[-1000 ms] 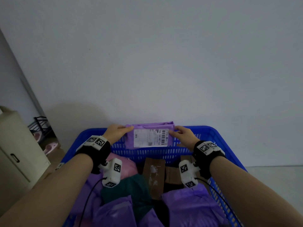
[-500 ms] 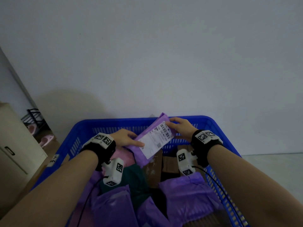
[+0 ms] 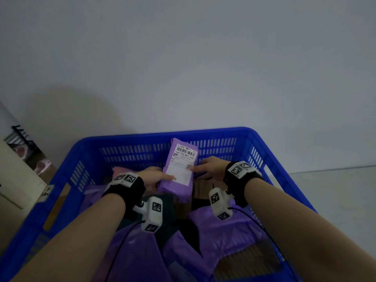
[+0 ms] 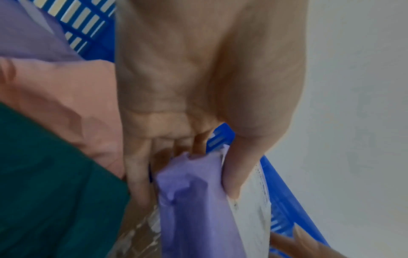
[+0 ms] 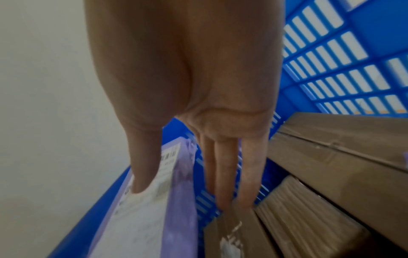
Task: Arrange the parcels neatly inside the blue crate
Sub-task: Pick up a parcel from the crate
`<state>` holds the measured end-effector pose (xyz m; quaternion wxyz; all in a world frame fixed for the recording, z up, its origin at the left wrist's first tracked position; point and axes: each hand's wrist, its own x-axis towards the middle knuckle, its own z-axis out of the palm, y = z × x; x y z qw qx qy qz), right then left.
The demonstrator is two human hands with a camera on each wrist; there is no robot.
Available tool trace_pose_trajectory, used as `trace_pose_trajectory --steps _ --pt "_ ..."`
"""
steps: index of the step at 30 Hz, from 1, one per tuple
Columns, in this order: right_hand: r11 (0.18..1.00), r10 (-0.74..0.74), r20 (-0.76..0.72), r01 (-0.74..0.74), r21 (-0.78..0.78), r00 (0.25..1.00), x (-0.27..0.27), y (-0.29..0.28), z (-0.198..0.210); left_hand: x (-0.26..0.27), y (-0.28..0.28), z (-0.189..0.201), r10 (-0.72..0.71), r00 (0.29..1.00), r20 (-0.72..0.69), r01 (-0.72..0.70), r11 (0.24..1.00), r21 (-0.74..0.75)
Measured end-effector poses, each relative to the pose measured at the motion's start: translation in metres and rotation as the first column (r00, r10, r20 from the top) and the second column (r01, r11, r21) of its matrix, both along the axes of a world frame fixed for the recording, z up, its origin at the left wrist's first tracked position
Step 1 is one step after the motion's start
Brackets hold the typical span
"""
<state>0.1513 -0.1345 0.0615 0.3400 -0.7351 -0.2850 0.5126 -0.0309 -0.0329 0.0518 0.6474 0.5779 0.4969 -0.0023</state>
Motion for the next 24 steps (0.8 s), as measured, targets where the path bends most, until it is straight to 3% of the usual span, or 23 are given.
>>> trace_pose_trajectory --steps 6,11,15,24 --pt "0.994 0.082 0.053 -0.078 -0.077 0.995 -0.005 0.002 -0.018 0.01 -0.013 -0.03 -0.069 0.997 -0.024 0.068 0.997 -0.018" --pt "0.985 0.144 0.19 -0.122 -0.122 0.971 -0.004 0.009 -0.035 0.014 -0.008 -0.039 -0.004 0.997 -0.08 0.001 0.999 -0.043" --pt "0.981 0.168 0.238 -0.137 -0.139 0.957 -0.007 0.019 -0.042 0.014 0.001 -0.044 0.04 0.995 -0.086 -0.037 0.999 0.036" --pt "0.957 0.226 0.227 -0.173 -0.232 0.947 -0.007 0.018 -0.039 0.017 0.001 -0.039 -0.025 0.99 -0.14 0.057 0.973 0.225"
